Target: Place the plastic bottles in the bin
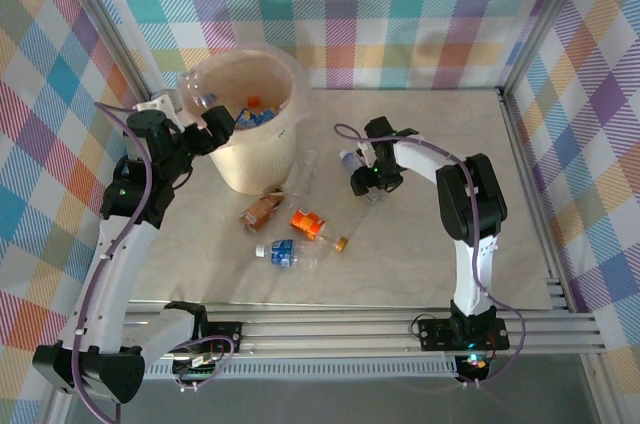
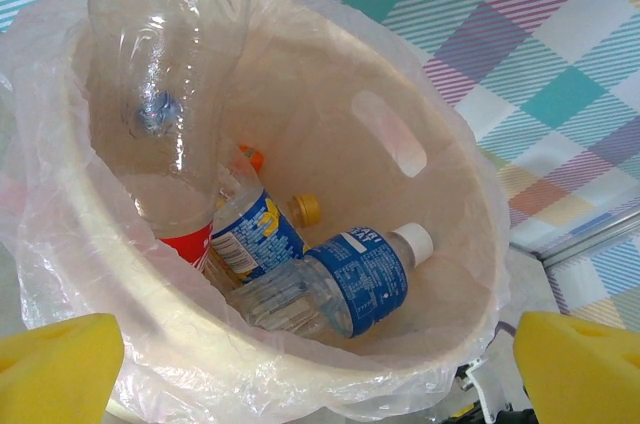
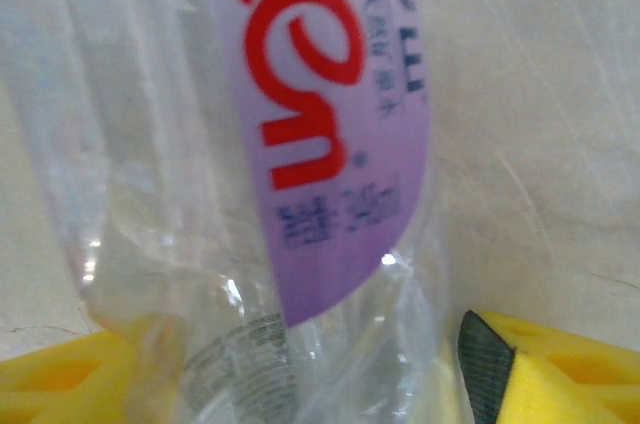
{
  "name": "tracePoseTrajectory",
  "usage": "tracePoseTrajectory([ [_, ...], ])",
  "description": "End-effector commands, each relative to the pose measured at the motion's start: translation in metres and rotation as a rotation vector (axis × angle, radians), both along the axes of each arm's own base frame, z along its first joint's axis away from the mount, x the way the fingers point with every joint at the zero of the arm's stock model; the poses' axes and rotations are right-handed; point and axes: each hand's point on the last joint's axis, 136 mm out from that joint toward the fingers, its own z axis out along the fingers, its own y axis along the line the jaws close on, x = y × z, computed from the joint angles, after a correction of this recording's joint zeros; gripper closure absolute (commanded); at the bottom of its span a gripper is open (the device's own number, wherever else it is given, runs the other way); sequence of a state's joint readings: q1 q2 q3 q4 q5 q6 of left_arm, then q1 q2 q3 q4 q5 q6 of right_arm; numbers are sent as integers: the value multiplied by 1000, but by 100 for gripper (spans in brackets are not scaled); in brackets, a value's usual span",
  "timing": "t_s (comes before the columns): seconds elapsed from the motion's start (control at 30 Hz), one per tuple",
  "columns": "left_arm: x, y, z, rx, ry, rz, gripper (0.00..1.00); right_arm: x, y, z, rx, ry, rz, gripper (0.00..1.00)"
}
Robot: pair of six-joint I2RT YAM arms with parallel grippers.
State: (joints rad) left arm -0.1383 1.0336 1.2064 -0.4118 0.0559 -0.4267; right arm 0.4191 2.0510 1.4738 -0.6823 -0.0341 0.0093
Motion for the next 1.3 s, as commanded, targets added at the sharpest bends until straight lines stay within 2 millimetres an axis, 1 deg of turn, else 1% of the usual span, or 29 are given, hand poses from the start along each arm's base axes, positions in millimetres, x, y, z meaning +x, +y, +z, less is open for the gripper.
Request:
tracePoseTrajectory([
  [0.0, 0, 2, 9, -20, -36, 3, 0, 3, -1, -1, -1, -1, -1, 33],
  [0.1, 1, 0, 8, -22, -36, -8, 0, 3, -2, 7, 7, -23, -7, 41],
  [0.17, 1, -3, 8, -24, -33, -21, 0, 2, -2, 15, 16, -42, -12, 42],
  [0.23, 2, -6, 8, -28, -32, -35, 0, 1, -3, 25, 28, -66, -20, 46],
  [0.33, 3, -10, 7, -34, -34, -52, 0, -1, -3, 44, 53, -106, -31, 51],
  [0.4, 4, -15, 8, -40, -37, -66, 0, -4, -1, 60, 83, -143, -36, 54],
  [0.53, 6, -34, 10, -52, -49, -125, 0, -12, 6, 97, 177, -226, -36, 55],
  [0.67, 10, -63, 8, -56, -49, -210, 0, -26, 21, 142, 327, -321, -8, 55],
  [0.7, 10, -72, 5, -57, -36, -233, 0, -31, 25, 155, 374, -346, 4, 55],
  [0.73, 13, -81, 10, -65, -62, -259, 0, -35, 28, 164, 415, -363, 13, 55],
  [0.8, 15, -101, 8, -71, -60, -309, 0, -46, 38, 187, 513, -399, 46, 56],
  [0.9, 18, -131, 6, -94, -57, -388, 0, -64, 52, 214, 646, -435, 105, 56],
  [1.0, 20, -164, 5, -145, -58, -480, 0, -80, 67, 232, 749, -455, 163, 56],
  [1.1, 18, -200, 8, -198, -53, -597, 0, -91, 78, 244, 808, -468, 203, 56],
  [1.2, 13, -227, 7, -198, -35, -676, 0, -98, 87, 254, 851, -481, 234, 57],
  [1.27, 11, -238, 5, -186, -23, -701, 1, -100, 91, 260, 873, -487, 249, 56],
])
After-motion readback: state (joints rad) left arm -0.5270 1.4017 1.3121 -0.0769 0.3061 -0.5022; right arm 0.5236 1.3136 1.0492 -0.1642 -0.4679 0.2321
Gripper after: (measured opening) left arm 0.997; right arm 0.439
